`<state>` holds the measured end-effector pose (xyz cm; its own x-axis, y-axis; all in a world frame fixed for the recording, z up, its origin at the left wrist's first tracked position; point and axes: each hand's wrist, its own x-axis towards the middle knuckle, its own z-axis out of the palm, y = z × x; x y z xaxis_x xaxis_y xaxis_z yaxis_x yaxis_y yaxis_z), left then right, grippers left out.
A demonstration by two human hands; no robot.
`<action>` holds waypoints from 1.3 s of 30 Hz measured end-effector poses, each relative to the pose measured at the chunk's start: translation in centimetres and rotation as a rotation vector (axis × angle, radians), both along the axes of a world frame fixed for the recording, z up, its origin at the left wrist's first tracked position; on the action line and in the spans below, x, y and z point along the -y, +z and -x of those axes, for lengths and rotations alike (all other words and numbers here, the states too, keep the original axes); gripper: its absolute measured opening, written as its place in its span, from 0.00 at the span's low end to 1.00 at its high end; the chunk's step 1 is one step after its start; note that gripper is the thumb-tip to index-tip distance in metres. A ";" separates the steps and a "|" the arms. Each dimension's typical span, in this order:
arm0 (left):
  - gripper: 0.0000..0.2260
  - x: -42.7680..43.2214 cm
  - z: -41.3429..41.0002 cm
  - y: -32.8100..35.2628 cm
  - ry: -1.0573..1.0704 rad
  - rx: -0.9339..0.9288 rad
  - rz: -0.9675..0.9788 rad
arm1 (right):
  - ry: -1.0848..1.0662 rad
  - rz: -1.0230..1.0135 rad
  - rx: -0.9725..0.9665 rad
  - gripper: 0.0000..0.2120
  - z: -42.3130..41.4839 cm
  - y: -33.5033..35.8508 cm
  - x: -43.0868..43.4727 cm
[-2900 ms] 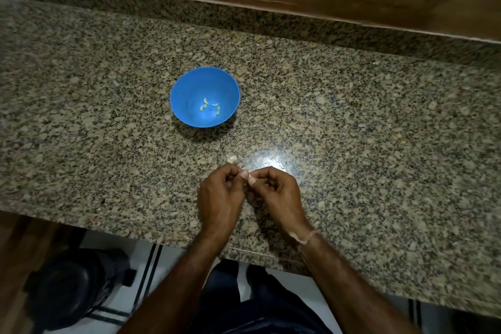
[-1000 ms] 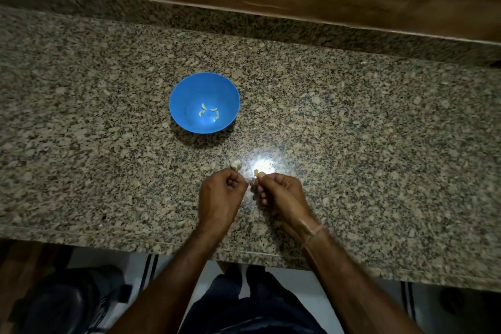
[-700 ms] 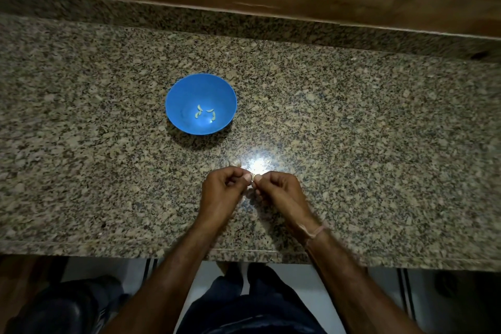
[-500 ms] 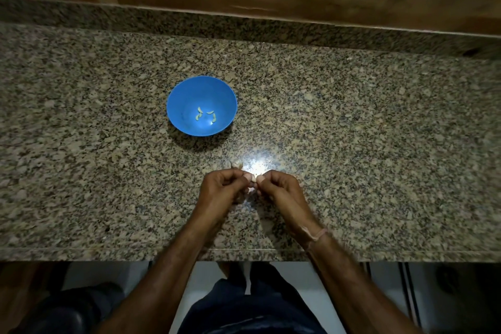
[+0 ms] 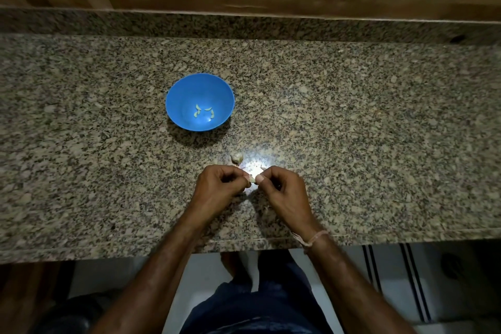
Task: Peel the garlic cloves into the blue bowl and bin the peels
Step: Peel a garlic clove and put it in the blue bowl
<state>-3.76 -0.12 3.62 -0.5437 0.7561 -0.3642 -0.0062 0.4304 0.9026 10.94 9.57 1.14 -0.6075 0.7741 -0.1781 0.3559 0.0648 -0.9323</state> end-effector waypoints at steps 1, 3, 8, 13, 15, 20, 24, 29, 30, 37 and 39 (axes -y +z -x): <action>0.04 0.0 -0.1 0.1 0.003 -0.008 0.002 | -0.003 -0.012 0.007 0.08 0.0 0.0 0.0; 0.04 -0.1 -0.3 0.0 0.022 -0.019 0.001 | -0.001 -0.055 0.030 0.08 0.1 0.1 -0.1; 0.03 -0.9 -1.5 0.0 0.121 -0.007 -0.004 | 0.006 -0.239 0.065 0.09 0.6 0.2 -0.7; 0.06 -1.8 -2.2 -0.6 0.193 0.020 0.003 | -0.014 -0.123 0.020 0.10 0.9 0.2 -1.6; 0.05 -2.0 -2.6 -0.8 0.200 0.016 0.010 | -0.017 0.070 -0.034 0.12 0.9 0.2 -2.0; 0.05 -2.3 -3.7 -0.6 0.181 -0.092 0.070 | -0.109 0.590 -0.155 0.10 1.3 0.3 -2.3; 0.07 -2.2 -3.4 -1.1 0.221 -0.144 0.099 | -0.105 0.605 -0.145 0.10 1.1 0.0 -2.8; 0.06 -2.3 -2.9 -1.0 0.194 -0.021 0.013 | 0.027 0.214 -0.024 0.10 0.4 -0.9 -3.2; 0.05 -2.4 -2.9 -0.8 0.194 -0.007 0.004 | 0.044 0.163 -0.005 0.09 0.4 -1.0 -3.2; 0.01 -2.3 -2.0 -0.6 0.178 -0.012 0.029 | 0.014 0.032 0.014 0.08 0.3 -1.0 -3.2; 0.01 -2.3 -1.8 -0.4 0.153 0.007 0.012 | 0.017 0.029 0.007 0.08 0.3 -0.9 -3.2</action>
